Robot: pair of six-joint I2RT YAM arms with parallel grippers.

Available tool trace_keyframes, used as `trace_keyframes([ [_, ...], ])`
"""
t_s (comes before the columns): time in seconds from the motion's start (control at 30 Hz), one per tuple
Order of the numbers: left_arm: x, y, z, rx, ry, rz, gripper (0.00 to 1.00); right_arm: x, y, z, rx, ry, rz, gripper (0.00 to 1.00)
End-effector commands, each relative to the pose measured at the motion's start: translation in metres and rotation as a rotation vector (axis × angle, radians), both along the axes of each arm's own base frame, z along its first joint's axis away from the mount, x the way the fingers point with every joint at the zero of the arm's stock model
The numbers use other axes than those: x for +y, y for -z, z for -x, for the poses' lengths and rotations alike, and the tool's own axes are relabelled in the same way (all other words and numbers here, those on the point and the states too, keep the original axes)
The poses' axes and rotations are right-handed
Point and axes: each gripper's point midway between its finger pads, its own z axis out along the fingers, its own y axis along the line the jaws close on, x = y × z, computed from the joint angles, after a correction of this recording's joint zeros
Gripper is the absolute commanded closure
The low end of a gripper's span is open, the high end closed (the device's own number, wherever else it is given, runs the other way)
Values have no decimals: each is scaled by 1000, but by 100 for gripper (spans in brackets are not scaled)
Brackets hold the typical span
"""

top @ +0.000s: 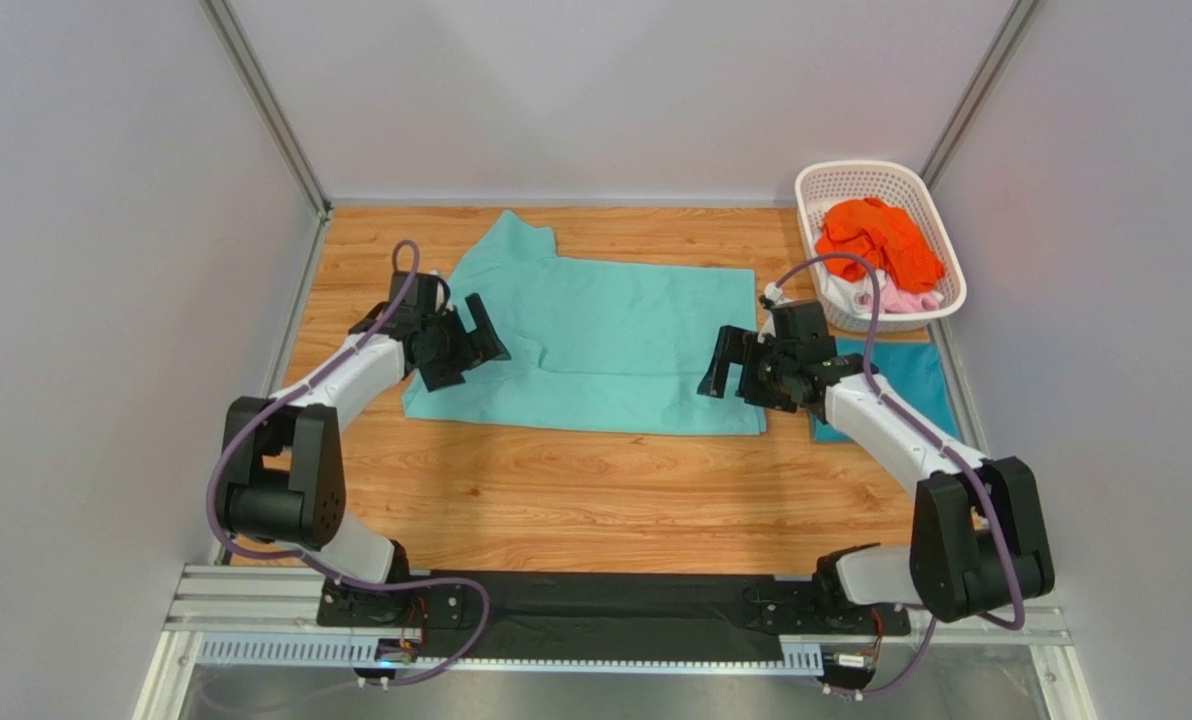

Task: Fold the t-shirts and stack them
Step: Fold the tshirt

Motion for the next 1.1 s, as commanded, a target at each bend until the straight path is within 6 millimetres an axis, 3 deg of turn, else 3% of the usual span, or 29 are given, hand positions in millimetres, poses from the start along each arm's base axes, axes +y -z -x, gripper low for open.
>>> trace_keyframes([
  [0.0, -9, -9, -18, -86, 57, 22, 0, 18, 3, -10, -76, -73, -40, 0],
  [0.2, -16, 25, -2, 49, 81, 60, 0, 24, 29, -13, -15, -63, -58, 0],
  [0.4, -10, 34, 26, 111, 38, 53, 0, 20, 60, 12, 79, -29, -48, 0],
  [0.47, -11, 36, 37, 133, 37, 67, 0, 18, 57, 18, 73, -7, -59, 0],
  [0.6, -11, 48, 76, 206, -5, 107, 0, 16, 60, 47, 99, -7, -83, 0],
  [0.77, 9, 62, 127, 283, -142, 52, 0, 4, 73, 91, 168, 33, -67, 0],
  [0.87, 12, 63, 147, 283, -165, 61, 0, 1, 69, 108, 166, 61, -84, 0],
  [0.9, 12, 63, 153, 298, -185, 67, 0, -4, 75, 121, 208, 72, -67, 0],
  [1.07, 13, 62, 176, 295, -248, 82, 0, -10, 69, 142, 216, 124, -84, 0],
])
